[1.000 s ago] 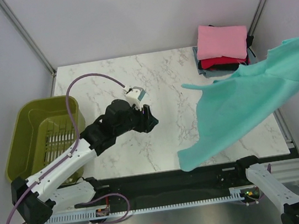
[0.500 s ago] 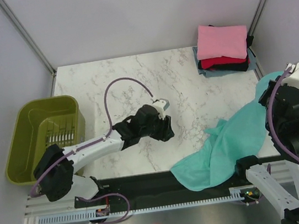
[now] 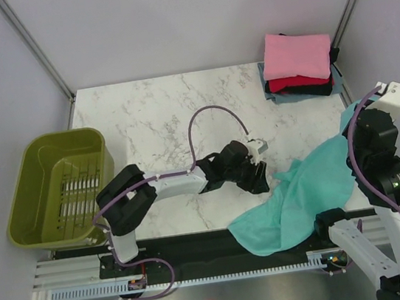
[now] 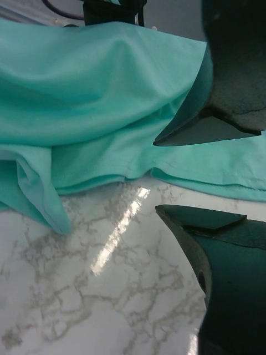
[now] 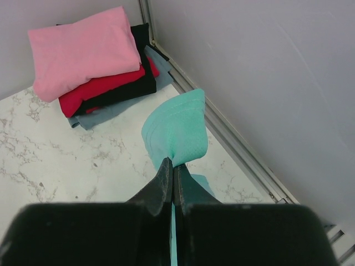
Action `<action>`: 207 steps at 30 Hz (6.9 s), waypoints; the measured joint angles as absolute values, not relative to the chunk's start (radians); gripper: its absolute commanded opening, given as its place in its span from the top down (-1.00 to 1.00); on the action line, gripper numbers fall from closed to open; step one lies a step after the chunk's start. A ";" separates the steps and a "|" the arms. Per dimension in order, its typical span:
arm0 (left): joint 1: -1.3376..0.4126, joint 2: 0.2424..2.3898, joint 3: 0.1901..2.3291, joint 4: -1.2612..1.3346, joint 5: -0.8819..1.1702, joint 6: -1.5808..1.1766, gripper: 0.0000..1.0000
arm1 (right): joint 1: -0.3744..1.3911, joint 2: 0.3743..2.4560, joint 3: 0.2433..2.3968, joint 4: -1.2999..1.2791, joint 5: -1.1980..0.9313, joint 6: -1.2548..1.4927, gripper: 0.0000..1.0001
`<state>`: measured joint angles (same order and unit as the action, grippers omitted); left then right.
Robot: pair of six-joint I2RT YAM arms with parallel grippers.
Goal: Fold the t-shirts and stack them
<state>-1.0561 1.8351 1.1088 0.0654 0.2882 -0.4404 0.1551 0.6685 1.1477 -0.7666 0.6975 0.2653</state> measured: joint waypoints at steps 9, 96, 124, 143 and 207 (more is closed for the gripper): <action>-1.084 2.017 1.298 0.110 0.403 -0.468 0.07 | 0.155 0.665 1.133 -0.752 0.696 0.258 1.00; -0.912 0.734 1.665 -0.699 -0.175 0.029 0.96 | 0.162 0.431 1.597 -0.476 0.178 0.179 1.00; -0.204 2.078 1.739 -0.565 -0.255 0.109 -0.50 | 0.187 2.062 1.785 -0.368 0.045 0.231 -0.96; -0.274 1.763 1.397 -0.516 -0.045 -0.226 -0.34 | 0.236 1.710 1.261 -0.313 -0.025 0.336 -0.96; -0.259 1.124 0.695 -0.769 -0.210 -0.648 -0.21 | 0.371 1.372 0.918 -0.301 -0.202 0.454 -0.96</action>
